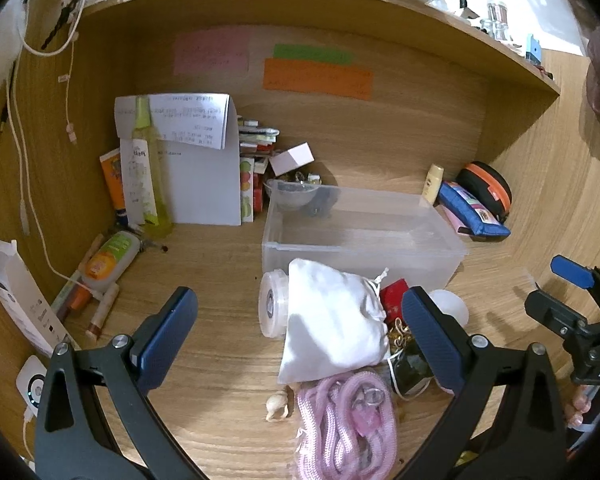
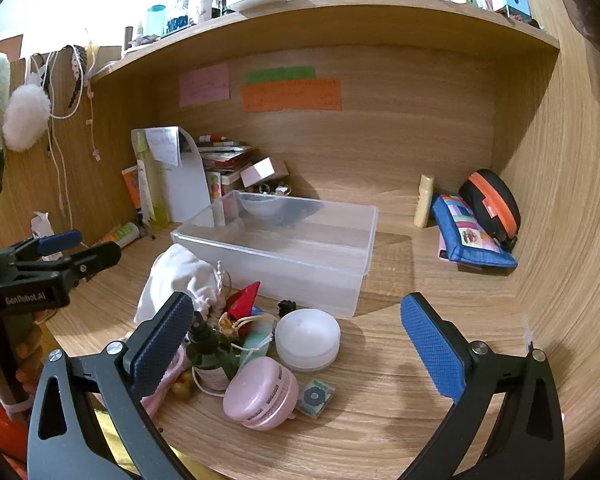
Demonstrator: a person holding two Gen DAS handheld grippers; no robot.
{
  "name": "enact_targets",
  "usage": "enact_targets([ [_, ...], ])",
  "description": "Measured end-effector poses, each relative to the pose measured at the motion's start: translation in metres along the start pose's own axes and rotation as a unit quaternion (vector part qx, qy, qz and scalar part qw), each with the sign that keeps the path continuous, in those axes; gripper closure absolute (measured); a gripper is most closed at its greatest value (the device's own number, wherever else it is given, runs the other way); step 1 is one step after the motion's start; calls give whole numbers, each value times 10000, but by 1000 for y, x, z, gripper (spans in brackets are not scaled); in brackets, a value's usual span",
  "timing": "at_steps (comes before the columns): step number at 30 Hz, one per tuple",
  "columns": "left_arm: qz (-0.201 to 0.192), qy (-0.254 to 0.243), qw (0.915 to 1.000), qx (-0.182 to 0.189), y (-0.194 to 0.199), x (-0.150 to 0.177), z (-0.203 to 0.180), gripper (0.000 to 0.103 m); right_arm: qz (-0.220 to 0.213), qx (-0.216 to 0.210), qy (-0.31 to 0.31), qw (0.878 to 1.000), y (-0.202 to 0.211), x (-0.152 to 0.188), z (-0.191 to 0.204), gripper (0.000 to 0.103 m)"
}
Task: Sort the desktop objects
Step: 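Reach the left tool to the bagged pink rope while the right tool reaches the pink jar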
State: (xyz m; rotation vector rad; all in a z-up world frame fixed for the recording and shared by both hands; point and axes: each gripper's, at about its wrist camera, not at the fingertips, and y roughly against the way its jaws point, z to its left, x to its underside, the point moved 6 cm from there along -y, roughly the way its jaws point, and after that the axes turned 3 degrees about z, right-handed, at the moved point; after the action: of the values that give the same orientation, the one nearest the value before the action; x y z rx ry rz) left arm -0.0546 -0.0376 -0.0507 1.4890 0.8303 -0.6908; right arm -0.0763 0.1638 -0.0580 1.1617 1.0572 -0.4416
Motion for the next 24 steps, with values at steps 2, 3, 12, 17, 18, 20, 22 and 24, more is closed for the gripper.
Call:
enact_targets([
  [2,120,-28,9999,14,-3,4,2,0,66,34,34,10000,-3,3,-1,0],
  [3,174,-48,9998,-11,-4,6,3,0,123,64,66,9999,-6,6,-1,0],
  [12,740,-251,9969,-94,-11,38,-1,0,550,55,227,9982,-24,32,0,0],
  [17,1135,-571,9919,-23,-16,66,-17,0,759,-52,347,9965,-32,48,8,0],
  [18,1220,-603,9907,17,-18,71,-20,0,801,-91,361,9961,-34,51,9,0],
  [20,1428,-608,9878,132,-22,82,-23,0,885,-165,369,9953,-38,55,10,0],
  [22,1622,-553,9849,230,-26,91,-24,0,976,-277,329,9943,-42,60,10,0],
  [24,1831,-469,9814,351,-31,99,-23,0,1068,-366,262,9933,-46,63,8,0],
])
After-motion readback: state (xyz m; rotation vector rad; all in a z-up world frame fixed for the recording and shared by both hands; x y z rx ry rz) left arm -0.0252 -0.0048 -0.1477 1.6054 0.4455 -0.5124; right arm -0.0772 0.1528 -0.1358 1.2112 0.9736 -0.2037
